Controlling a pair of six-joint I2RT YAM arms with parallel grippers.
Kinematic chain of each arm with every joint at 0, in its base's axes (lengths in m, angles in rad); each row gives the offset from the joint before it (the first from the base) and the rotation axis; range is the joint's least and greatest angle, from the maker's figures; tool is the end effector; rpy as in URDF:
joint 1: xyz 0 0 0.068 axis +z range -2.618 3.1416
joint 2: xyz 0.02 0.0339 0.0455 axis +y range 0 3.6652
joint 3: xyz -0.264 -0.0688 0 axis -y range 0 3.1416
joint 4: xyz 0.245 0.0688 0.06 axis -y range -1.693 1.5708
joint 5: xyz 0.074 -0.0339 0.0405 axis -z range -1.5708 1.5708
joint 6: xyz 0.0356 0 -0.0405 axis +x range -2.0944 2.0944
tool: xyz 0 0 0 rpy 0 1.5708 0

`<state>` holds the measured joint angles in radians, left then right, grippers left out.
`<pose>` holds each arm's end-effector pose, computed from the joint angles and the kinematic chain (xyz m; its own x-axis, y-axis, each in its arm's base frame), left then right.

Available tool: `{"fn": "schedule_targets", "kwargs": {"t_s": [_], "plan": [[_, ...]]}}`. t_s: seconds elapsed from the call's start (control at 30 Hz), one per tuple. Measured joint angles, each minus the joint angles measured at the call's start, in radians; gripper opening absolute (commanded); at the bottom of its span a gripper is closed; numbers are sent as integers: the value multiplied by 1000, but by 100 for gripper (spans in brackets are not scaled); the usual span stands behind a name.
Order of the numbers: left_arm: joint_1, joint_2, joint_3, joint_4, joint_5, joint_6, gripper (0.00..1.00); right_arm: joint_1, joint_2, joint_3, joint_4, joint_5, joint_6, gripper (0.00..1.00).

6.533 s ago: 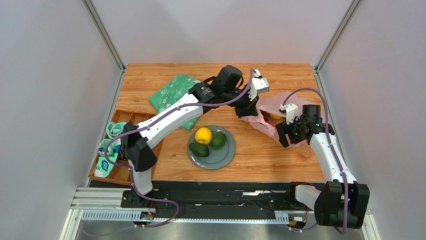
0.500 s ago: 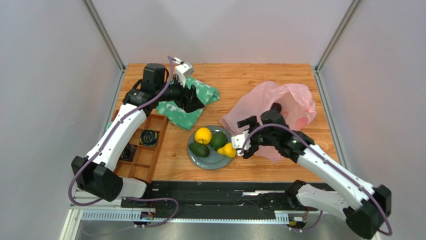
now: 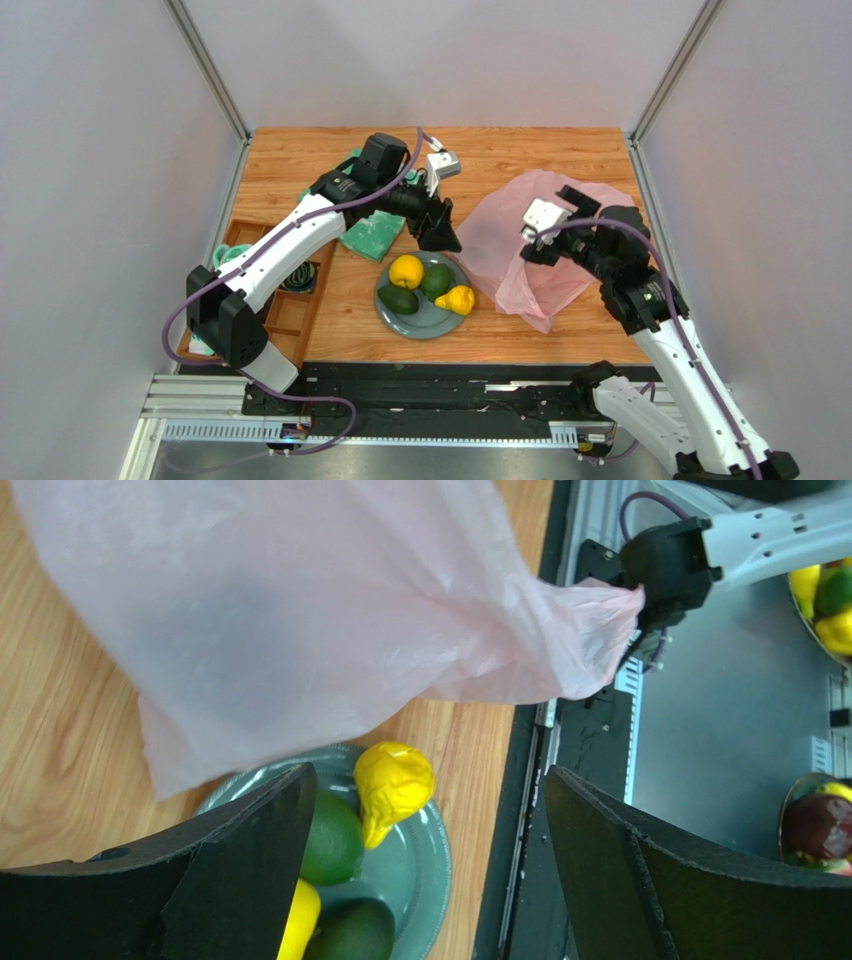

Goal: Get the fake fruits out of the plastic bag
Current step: Adjust the plastic bag at the center of the board.

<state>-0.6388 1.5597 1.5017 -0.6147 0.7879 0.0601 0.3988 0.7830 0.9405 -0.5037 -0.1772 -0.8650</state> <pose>0.2600 -0.2246 0.3614 -0.4473 0.3850 -0.8073 0.8941 0.2129 -0.3939 0.1524 0.0710 0.3604 0.2044 -0.7269 -0.6557 -0.5850 0.4463 -0.6771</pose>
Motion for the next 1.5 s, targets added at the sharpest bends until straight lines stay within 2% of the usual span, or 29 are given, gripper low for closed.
{"fn": "schedule_targets", "kwargs": {"t_s": [0.13, 0.27, 0.47, 0.57, 0.6, 0.63, 0.67, 0.7, 0.87, 1.0, 1.13, 1.2, 1.27, 1.33, 1.43, 1.5], "plan": [[-71, 64, 92, -25, 16, 45, 95, -243, 88, 4, -31, -1, -39, 95], [-167, 146, 187, -40, 23, 70, 95, -394, 176, 14, -83, -15, -102, 95], [-267, 304, 290, -48, 6, 78, 95, -488, 264, 14, -68, -14, -172, 94], [-294, 371, 308, -50, -37, 77, 88, -495, 311, 14, -40, -3, -167, 93], [-299, 384, 308, -50, -50, 75, 67, -496, 327, 14, -32, 2, -161, 93], [-303, 401, 308, -50, -68, 72, 52, -498, 340, 14, -26, 2, -152, 94], [-305, 411, 308, -50, -80, 62, 33, -498, 349, 15, -23, 3, -144, 93], [-306, 421, 308, -50, -95, 66, 0, -499, 355, 16, -22, 2, -136, 93], [-304, 431, 327, -68, -226, 106, 0, -499, 393, 42, 3, -30, -76, 93], [-272, 431, 411, -85, -332, 171, 0, -499, 519, 121, 46, -26, 2, 93], [-169, 449, 608, -100, -402, 234, 0, -505, 697, 317, 75, 40, 108, 93], [-112, 499, 796, -131, -417, 248, 0, -513, 739, 415, 101, 75, 162, 94], [-73, 563, 1004, -125, -428, 261, 0, -520, 740, 483, 126, 109, 205, 94], [-29, 575, 1088, -115, -432, 273, 0, -522, 719, 522, 158, 145, 241, 94], [-34, 545, 1094, -112, -420, 290, 0, -523, 636, 507, 169, 191, 288, 94], [-57, 502, 1025, -117, -389, 293, 0, -523, 551, 437, 166, 208, 304, 94]]}}
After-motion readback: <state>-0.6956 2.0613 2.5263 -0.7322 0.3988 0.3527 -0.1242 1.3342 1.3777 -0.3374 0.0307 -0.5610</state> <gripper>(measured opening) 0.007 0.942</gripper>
